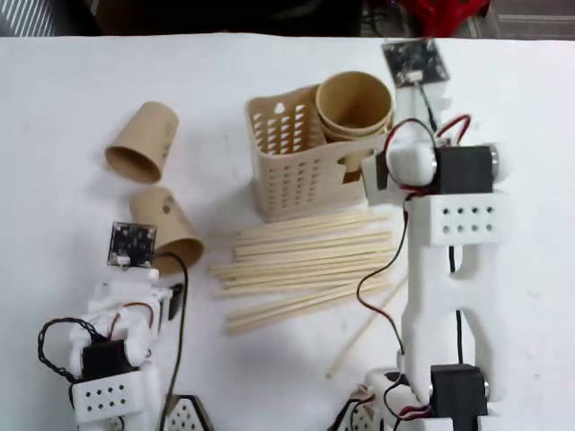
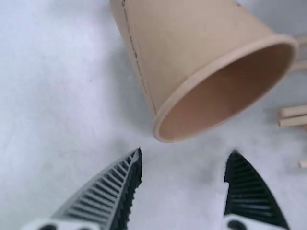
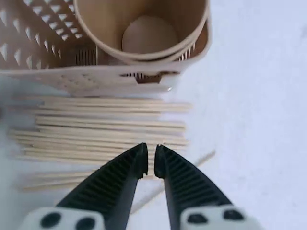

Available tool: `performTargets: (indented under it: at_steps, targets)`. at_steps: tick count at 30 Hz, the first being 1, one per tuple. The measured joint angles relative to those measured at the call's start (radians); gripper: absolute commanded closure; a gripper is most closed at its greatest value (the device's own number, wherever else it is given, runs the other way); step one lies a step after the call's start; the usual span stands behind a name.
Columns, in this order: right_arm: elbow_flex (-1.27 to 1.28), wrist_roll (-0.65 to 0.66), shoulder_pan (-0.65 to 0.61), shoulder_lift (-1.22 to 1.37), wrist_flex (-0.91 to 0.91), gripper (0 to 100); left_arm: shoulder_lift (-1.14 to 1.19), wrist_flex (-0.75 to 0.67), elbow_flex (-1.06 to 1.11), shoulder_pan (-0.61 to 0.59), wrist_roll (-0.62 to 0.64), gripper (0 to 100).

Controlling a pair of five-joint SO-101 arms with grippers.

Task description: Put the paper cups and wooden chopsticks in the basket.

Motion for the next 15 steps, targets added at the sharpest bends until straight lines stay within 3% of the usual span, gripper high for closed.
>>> performTargets:
  at_steps: [9,15]
  targets:
    - [0.267,0.002,0.0,-0.003,-0.025,98.1,0.0,0.0,0.0,0.0,0.0,72]
    - [0.598,0.002,0.089,-0.133,-0.319,98.1,0.0,0.0,0.0,0.0,0.0,72]
